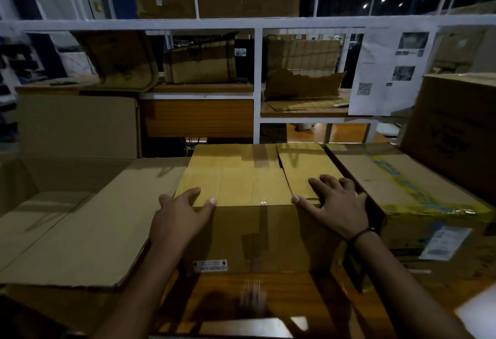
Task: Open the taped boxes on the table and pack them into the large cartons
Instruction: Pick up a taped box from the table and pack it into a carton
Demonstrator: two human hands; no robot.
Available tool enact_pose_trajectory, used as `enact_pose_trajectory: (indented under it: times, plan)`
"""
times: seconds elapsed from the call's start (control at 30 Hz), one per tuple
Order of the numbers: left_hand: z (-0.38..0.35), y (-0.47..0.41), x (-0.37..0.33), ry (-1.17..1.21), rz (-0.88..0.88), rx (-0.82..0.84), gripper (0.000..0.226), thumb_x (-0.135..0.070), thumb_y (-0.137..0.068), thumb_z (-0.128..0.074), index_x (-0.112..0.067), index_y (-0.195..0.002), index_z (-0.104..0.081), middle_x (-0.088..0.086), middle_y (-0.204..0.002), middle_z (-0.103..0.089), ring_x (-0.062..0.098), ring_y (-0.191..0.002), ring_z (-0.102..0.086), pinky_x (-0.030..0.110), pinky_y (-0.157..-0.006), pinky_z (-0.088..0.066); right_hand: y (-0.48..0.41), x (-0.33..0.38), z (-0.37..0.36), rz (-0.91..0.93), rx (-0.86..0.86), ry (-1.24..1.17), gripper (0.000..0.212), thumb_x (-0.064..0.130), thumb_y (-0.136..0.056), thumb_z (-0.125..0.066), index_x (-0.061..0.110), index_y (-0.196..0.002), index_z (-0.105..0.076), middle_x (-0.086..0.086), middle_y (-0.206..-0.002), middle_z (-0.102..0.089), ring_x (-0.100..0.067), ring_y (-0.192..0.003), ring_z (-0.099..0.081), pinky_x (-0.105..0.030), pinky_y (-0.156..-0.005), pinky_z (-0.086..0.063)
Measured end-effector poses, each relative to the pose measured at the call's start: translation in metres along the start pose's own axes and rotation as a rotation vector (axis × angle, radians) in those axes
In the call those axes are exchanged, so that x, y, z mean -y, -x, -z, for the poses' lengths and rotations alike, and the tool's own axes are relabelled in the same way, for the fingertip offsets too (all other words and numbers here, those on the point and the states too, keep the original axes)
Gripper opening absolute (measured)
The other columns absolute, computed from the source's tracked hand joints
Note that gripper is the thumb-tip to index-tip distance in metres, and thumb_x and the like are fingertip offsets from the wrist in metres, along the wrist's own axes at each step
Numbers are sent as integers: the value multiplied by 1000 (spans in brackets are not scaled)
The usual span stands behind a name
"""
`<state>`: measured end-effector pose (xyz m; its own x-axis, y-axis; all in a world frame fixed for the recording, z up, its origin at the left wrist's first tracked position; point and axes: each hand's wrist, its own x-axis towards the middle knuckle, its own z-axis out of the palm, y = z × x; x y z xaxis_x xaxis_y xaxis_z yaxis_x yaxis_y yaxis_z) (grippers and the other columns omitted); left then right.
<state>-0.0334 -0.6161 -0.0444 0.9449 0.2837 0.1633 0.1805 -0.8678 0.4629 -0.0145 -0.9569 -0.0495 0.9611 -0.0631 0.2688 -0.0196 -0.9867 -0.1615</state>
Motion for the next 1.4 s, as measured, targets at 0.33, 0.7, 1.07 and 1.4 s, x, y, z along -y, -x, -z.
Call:
enact_pose_trajectory:
  times: [0.33, 0.7, 1.07, 1.4]
  plan:
    - [-12, -22, -52, -390, -352, 205, 72, -72, -100, -23, -35, -161, -23, 7, -170, -18, 40, -154, -14, 53, -125, -13, 13, 45, 3, 159, 9, -54, 49, 52, -102, -38, 34, -147, -41, 3, -159, -35, -24, -151, -17, -53, -122, -12]
    - [-52, -62, -85, -292, -425, 250, 64, -67, -103, -16, -43, -162, -12, -2, -172, -6, 34, -158, 0, 53, -125, 2, 23, 102, -11, 336, 8, -94, 49, 29, -104, -40, 14, -151, -37, -12, -160, -33, -25, -151, -24, -36, -123, -19]
    - [-56, -61, -82, -272, -424, 199, 63, -69, -102, -16, -46, -161, -15, -5, -172, -9, 31, -158, -3, 51, -125, 0, -33, -2, 34, -16, -169, 139, 46, 31, -102, -43, 14, -145, -44, -19, -164, -23, -35, -153, -16, -53, -125, -8]
    - [-57, -62, -81, -285, -436, 194, 63, -68, -102, -16, -45, -161, -14, -4, -172, -10, 31, -158, -4, 51, -125, -1, -29, -61, 13, -219, -45, 145, 35, 35, -99, -39, 16, -122, -59, -10, -123, -58, -28, -118, -51, -50, -106, -39]
